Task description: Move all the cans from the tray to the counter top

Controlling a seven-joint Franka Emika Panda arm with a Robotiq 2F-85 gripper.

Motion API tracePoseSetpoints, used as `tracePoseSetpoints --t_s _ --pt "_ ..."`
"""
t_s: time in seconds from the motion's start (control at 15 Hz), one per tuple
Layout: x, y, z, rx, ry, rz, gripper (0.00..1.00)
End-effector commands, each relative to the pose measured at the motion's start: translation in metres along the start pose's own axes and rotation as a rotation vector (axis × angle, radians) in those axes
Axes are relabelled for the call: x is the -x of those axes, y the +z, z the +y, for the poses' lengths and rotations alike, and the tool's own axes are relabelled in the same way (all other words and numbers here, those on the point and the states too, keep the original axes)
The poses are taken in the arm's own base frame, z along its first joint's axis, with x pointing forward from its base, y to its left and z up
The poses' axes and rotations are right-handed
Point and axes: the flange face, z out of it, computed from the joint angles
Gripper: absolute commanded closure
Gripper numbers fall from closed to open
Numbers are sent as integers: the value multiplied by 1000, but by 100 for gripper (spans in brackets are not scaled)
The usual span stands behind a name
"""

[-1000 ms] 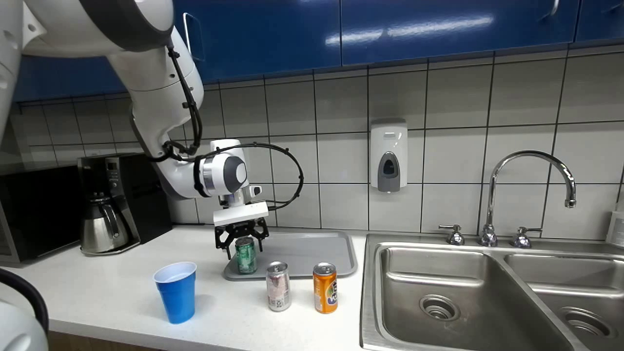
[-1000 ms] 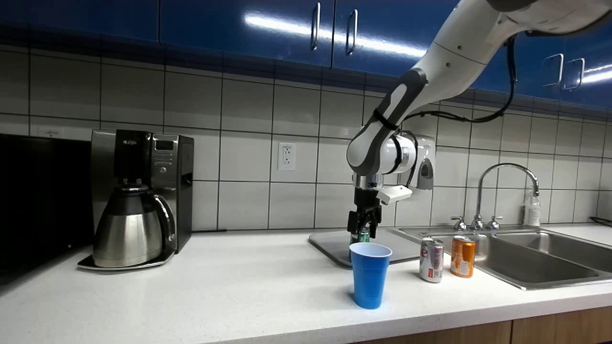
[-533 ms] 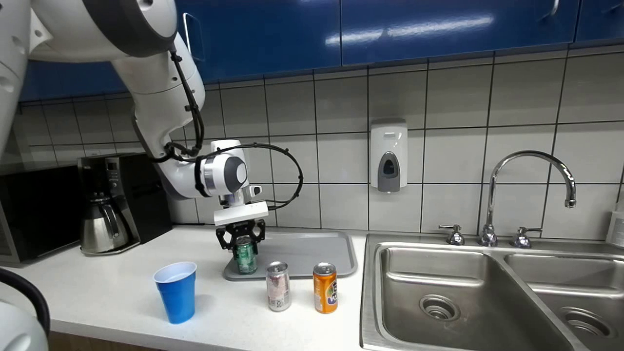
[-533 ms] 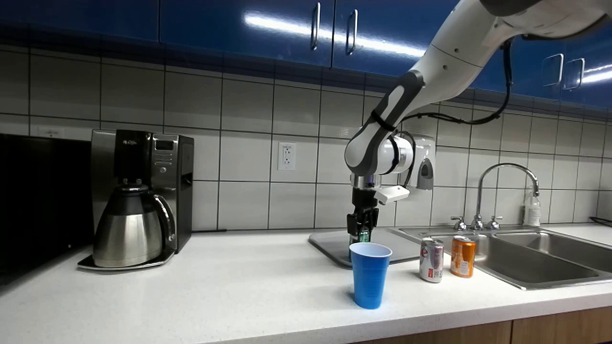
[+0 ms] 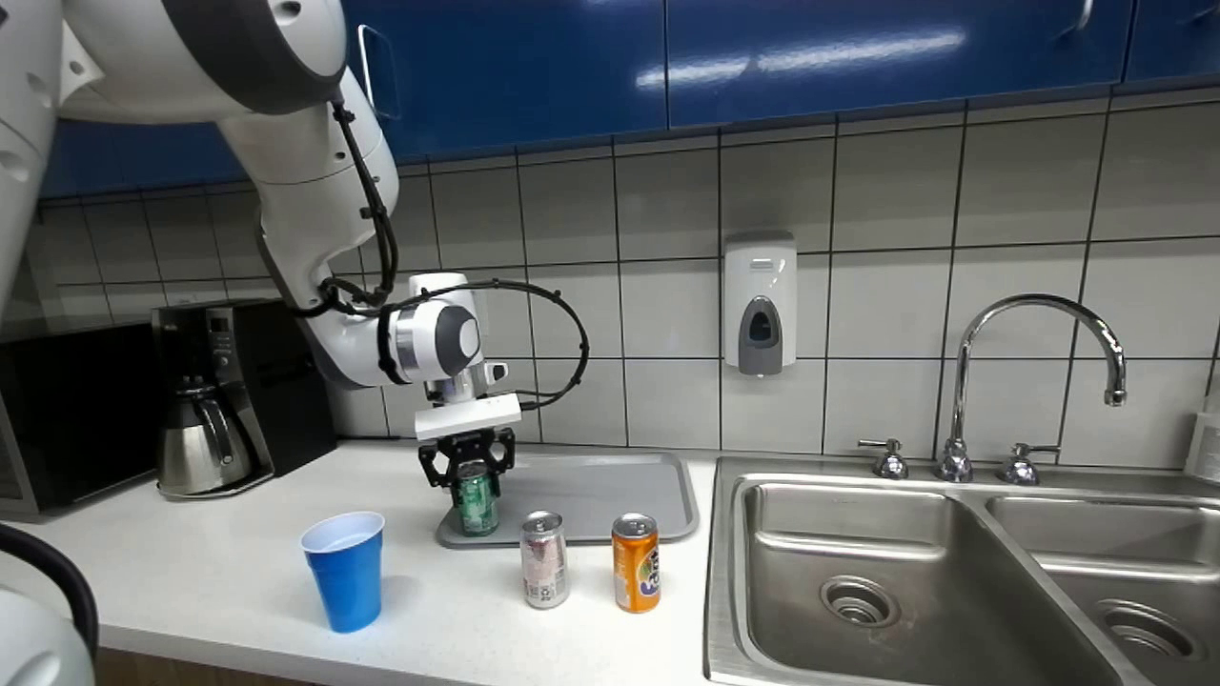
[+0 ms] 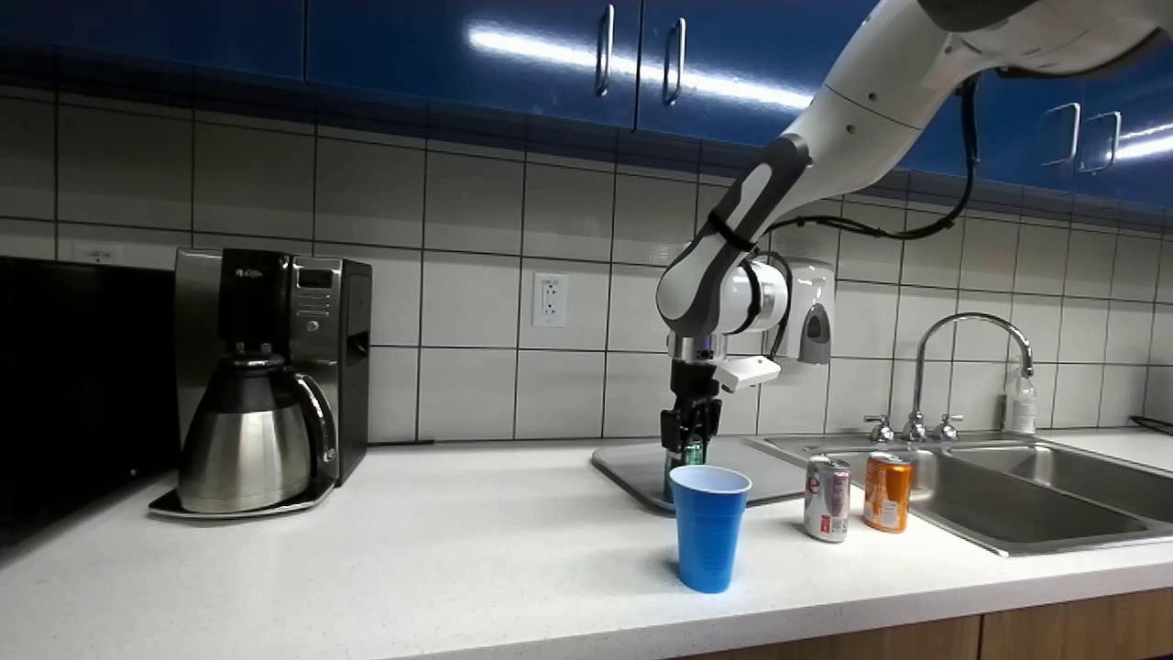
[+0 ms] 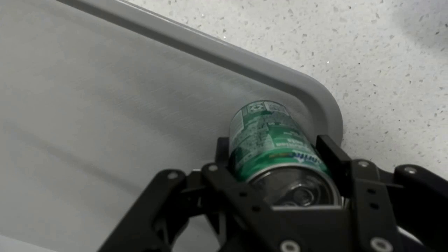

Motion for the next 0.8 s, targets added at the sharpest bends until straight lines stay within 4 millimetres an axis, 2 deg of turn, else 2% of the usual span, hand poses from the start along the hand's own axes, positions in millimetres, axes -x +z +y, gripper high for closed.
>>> tracePoseSetpoints --t_s 0.0,0.27,0.73 --pt "0 -16 -7 11 -11 20 62" --pt "8 -23 -12 16 -8 39 62" --pt "35 -32 -26 24 -3 55 62"
